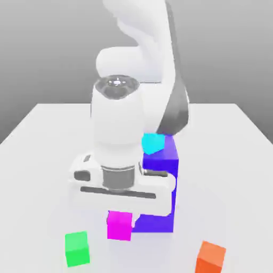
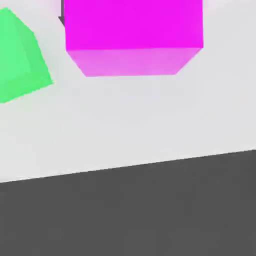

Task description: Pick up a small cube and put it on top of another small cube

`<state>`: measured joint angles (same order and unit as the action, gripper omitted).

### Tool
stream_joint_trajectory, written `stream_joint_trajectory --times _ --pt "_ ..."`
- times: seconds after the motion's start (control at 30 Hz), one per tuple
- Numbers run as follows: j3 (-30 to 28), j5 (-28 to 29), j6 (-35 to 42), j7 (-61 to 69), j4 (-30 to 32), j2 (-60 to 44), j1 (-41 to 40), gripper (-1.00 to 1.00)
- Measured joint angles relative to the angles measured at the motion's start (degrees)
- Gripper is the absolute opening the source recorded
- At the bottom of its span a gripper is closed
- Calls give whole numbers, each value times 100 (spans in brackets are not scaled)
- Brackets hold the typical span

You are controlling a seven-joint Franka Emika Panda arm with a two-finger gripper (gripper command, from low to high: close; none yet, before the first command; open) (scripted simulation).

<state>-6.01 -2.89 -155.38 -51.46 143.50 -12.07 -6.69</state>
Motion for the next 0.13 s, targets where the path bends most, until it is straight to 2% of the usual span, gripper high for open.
stream_joint_trajectory --times 0.03,0.13 --pt "-28 -125 -207 3 -22 -228 -124 100" --pt "-28 -125 -207 3 -22 -228 -124 100"
